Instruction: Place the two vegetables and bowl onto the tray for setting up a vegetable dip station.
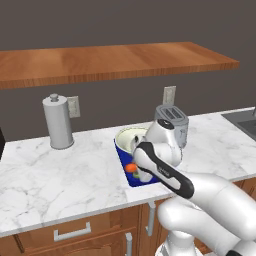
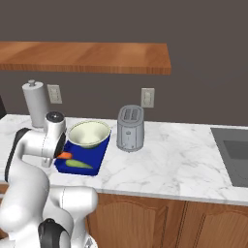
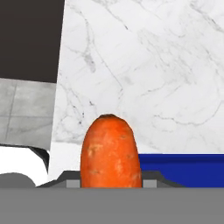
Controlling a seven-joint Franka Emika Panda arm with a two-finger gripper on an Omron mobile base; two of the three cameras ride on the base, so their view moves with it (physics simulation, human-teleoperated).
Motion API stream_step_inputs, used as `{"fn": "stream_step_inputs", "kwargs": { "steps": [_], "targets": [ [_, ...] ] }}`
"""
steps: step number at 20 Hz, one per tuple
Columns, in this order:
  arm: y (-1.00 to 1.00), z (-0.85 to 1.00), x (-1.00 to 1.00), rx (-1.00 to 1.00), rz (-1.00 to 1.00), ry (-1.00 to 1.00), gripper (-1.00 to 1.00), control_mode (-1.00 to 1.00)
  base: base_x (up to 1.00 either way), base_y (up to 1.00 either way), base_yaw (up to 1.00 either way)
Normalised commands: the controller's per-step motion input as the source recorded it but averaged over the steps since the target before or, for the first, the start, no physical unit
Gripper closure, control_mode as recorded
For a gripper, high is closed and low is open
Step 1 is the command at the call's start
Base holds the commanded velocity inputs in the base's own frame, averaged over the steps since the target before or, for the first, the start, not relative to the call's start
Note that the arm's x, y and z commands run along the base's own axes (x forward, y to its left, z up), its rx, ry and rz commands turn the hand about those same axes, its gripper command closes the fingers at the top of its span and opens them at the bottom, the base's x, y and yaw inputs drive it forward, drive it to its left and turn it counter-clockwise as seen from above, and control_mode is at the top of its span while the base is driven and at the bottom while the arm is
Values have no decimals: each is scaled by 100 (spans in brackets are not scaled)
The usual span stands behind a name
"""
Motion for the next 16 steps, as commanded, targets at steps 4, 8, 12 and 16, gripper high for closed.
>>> {"fn": "stream_step_inputs", "kwargs": {
  "steps": [4, 8, 12, 16],
  "targets": [
    [-20, 0, 13, 0, 0, 0, 100, -100, 0, 0, 0],
    [-17, 0, 12, 0, 0, 0, 100, -100, 0, 0, 0],
    [-15, 0, 11, 0, 0, 0, 100, -100, 0, 0, 0],
    [-14, -2, 4, 0, 0, 0, 100, -100, 0, 0, 0]
  ]
}}
